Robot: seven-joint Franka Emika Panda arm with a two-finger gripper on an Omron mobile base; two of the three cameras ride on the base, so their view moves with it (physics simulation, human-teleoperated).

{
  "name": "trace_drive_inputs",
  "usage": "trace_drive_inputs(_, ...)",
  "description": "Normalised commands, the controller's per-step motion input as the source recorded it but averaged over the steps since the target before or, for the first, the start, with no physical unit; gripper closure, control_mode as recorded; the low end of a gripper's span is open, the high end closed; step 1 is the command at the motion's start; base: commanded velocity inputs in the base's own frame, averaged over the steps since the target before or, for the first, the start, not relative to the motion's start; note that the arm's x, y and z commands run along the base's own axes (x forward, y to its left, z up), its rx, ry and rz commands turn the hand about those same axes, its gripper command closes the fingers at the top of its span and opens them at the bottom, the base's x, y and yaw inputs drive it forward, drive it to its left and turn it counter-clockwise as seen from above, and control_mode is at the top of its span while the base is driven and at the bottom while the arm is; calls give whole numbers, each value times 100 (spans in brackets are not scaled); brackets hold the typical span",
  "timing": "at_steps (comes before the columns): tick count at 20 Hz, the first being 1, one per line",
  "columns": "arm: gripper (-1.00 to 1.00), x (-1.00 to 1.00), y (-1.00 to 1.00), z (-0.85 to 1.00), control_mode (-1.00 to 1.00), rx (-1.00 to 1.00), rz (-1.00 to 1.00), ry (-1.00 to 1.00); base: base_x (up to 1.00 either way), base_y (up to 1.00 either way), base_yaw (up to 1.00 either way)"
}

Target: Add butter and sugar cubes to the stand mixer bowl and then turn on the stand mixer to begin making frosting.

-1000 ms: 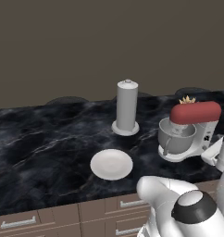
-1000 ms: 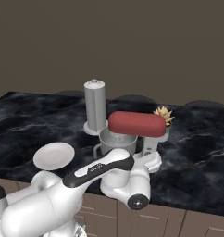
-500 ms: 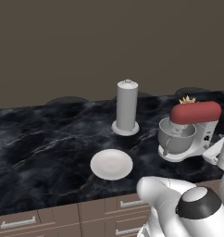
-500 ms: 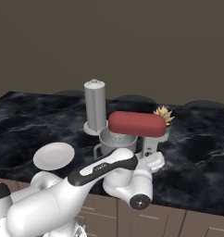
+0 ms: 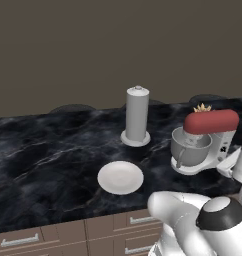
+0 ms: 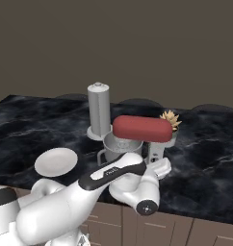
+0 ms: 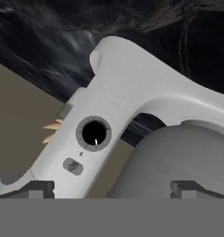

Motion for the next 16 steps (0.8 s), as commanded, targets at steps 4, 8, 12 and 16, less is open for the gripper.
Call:
trace_drive_inputs(4,-100,11,0,-4,-100,0,0,0,0,0,0)
trace_drive_inputs(8,-100,1,0,-3,-100,0,0,0,0,0,0)
trace_drive_inputs(12,-100,9,0,-6,-100,0,0,0,0,0,0)
trace_drive_inputs(16,-100,10,0,-1,-100,0,0,0,0,0,0)
